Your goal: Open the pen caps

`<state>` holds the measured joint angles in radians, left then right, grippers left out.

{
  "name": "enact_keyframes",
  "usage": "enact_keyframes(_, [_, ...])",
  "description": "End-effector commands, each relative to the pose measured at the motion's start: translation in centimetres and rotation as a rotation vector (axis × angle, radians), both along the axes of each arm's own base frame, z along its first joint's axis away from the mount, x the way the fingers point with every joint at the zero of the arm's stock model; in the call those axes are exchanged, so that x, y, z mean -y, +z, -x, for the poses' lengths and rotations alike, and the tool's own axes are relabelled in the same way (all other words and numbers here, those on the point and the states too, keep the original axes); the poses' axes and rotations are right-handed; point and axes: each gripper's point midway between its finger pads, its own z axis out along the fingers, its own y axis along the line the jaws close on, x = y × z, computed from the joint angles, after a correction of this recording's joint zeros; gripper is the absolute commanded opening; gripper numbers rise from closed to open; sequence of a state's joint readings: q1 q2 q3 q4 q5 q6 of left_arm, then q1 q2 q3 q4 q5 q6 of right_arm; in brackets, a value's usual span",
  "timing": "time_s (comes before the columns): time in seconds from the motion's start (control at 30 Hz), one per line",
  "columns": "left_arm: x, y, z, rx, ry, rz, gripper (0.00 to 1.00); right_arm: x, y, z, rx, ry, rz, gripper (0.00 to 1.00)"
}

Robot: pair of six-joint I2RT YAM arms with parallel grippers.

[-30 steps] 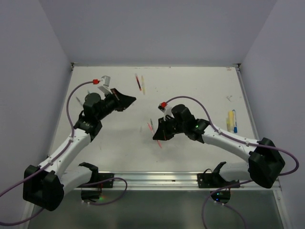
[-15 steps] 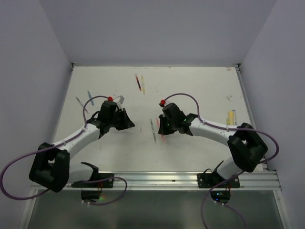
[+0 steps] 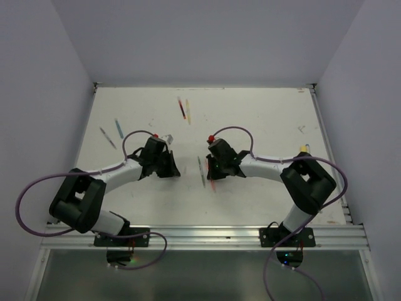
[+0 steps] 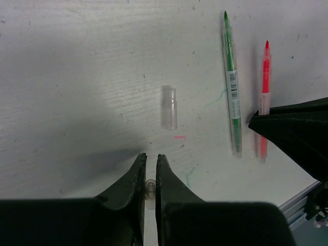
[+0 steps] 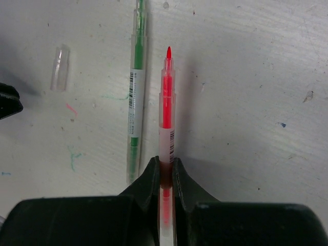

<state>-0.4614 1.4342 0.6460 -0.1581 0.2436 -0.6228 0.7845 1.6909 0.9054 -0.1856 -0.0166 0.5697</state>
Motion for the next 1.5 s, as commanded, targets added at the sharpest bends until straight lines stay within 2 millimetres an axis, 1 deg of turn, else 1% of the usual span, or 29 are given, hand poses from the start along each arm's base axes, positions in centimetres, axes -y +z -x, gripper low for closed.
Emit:
enact_keyframes(0.0, [0.1,0.8,-1.7,0.055,-0.016,-0.033,0.09,-1.6,1.5,-2.1,0.059,-0.025,-0.047,0.0])
enact_keyframes(0.1, [0.1,0.7,-2.0,0.056,-0.015,-0.044,0.13,-1.5,1.5,-2.5,0.072,-0.034,-0.037,0.0])
enact_keyframes(0.23, [0.1,0.4,-2.5,0.057,-0.013,-0.057,0.16,-1.7,1.4,-2.9,0.076,-0.031,-0.031,0.04])
enact_keyframes(0.27, [0.1,0.3,-2.7,0.054,-0.011,-0.061,0.17,-1.7,1.2,-2.8,0.069,-0.028,-0.026,0.05])
enact_keyframes(0.33, [0.1,0.1,-2.9,0.052,-0.008,-0.068,0.2,-1.9,1.3,-3.0,0.07,-0.029,-0.03,0.06])
enact_keyframes(0.37, [0.2,0.0,-3.0,0.052,-0.008,-0.068,0.21,-2.0,1.1,-2.9,0.068,-0.027,-0.028,0.08])
enact_keyframes(0.4, [0.2,0.1,-3.2,0.054,-0.006,-0.066,0.25,-2.0,1.1,-3.0,0.07,-0.029,-0.028,0.09])
enact_keyframes(0.5, [0.2,-0.3,-3.4,0.05,-0.006,-0.077,0.28,-1.8,1.1,-3.2,0.076,-0.037,-0.022,0.1])
enact_keyframes(0.63, [0.2,-0.8,-3.5,0.043,-0.007,-0.087,0.29,-1.3,1.0,-3.4,0.078,-0.045,-0.011,0.11])
enact_keyframes(0.83, [0.0,-1.1,-3.5,0.042,0.001,-0.096,0.31,-1.2,0.7,-3.5,0.068,-0.039,-0.005,0.14])
enact_keyframes(0.97, [-0.3,-1.0,-3.5,0.048,0.008,-0.103,0.31,-0.9,0.6,-3.6,0.069,-0.04,0.002,0.15])
enact_keyframes(1.2, [-0.6,-0.4,-3.6,0.064,0.016,-0.103,0.34,-0.9,0.3,-3.4,0.057,-0.03,0.005,0.2])
enact_keyframes(1.43, [-0.8,1.3,-4.1,0.105,0.031,-0.098,0.39,-1.0,-0.2,-3.2,0.04,-0.023,0.008,0.27])
enact_keyframes(1.47, [-0.8,1.6,-4.2,0.113,0.036,-0.098,0.39,-1.0,-0.3,-3.1,0.04,-0.021,0.01,0.3])
